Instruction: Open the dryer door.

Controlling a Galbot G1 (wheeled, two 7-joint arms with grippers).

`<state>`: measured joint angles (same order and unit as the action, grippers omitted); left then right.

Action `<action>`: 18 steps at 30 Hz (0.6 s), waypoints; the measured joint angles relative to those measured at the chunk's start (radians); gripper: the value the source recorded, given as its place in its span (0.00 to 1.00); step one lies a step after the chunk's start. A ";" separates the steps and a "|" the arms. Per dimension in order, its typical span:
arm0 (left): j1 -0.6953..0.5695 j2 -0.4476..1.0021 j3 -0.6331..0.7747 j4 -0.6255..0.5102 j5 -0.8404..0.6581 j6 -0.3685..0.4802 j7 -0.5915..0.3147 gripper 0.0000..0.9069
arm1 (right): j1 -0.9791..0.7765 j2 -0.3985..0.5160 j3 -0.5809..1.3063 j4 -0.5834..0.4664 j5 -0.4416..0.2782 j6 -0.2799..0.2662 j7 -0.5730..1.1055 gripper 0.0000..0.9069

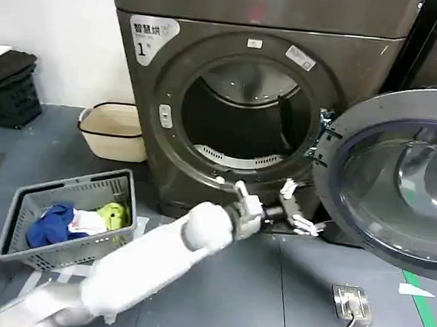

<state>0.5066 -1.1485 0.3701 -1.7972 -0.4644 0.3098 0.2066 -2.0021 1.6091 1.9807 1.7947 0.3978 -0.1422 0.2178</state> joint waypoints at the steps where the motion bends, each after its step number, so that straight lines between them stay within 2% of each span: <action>1: 0.024 0.027 -0.023 -0.040 -0.030 0.036 -0.025 1.00 | 0.000 0.000 -0.002 0.003 0.000 0.000 -0.001 1.00; 5: 0.133 0.114 -0.142 -0.173 -0.111 0.151 -0.125 1.00 | 0.010 0.000 -0.013 0.008 0.001 -0.003 -0.004 1.00; 10: 0.306 0.193 -0.336 -0.295 -0.235 0.249 -0.255 1.00 | 0.020 0.000 -0.036 0.016 -0.001 -0.005 -0.007 1.00; 18: 0.521 0.297 -0.610 -0.337 -0.440 0.339 -0.457 1.00 | 0.024 -0.001 -0.068 0.005 -0.001 -0.008 -0.010 1.00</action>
<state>1.0276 -0.8510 -0.2394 -2.1344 -0.9047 0.6488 -0.2505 -1.9779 1.6078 1.9124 1.7999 0.3970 -0.1501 0.2081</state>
